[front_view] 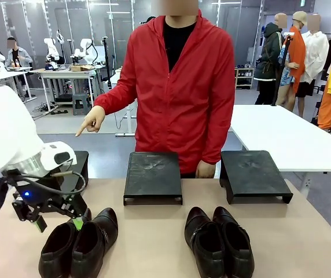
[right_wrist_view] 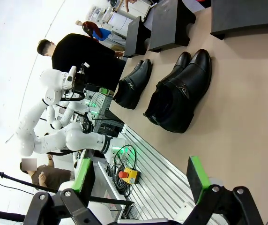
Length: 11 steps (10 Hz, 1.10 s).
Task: Place the shoes on the stand as instructed by the person.
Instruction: Pick up one pair of Shoes and place it on the Shoes Stand indicated by the person.
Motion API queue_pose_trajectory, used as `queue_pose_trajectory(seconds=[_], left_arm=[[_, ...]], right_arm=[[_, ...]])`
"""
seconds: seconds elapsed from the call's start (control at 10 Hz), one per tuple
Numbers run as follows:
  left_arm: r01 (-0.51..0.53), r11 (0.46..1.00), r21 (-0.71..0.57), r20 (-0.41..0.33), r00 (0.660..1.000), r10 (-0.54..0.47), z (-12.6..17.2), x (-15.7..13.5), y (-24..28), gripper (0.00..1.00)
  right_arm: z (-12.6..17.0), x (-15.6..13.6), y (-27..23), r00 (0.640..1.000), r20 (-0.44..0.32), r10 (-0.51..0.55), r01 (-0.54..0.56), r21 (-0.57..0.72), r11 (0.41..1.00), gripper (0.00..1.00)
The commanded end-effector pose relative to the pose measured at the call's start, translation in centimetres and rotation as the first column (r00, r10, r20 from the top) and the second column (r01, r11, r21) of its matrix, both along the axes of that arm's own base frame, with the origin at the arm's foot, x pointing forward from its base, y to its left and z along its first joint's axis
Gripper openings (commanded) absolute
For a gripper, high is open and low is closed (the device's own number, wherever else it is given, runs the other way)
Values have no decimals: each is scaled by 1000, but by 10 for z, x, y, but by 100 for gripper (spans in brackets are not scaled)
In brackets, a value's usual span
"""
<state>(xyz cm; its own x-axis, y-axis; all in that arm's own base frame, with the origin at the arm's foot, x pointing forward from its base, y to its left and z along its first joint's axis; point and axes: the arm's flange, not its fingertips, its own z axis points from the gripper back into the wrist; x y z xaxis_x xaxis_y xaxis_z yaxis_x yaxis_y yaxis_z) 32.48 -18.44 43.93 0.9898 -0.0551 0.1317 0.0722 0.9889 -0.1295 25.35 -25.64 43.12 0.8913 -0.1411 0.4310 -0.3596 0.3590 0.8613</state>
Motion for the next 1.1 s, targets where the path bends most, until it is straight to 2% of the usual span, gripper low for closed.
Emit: queue_pose_trajectory(seconds=[0.0,0.6,0.8,1.0], left_arm=[[-30,999,18,34,999,29,-25,4,-7,100],[-30,998,56,24,999,28,-74,17,-4,100],[-33,996,81,8,999,32,-89,19,-4,100],[-33,998,54,-28,999,34,-101,21,-3,100]], right_arm=[[2,1,-1,1000,13,-4,4,11,1000,100],[2,1,-1,1000,13,-4,4,11,1000,100],[2,1,-1,1000,13,-4,4,11,1000,100],[2,1,-1,1000,13,-4,4,11,1000,100]])
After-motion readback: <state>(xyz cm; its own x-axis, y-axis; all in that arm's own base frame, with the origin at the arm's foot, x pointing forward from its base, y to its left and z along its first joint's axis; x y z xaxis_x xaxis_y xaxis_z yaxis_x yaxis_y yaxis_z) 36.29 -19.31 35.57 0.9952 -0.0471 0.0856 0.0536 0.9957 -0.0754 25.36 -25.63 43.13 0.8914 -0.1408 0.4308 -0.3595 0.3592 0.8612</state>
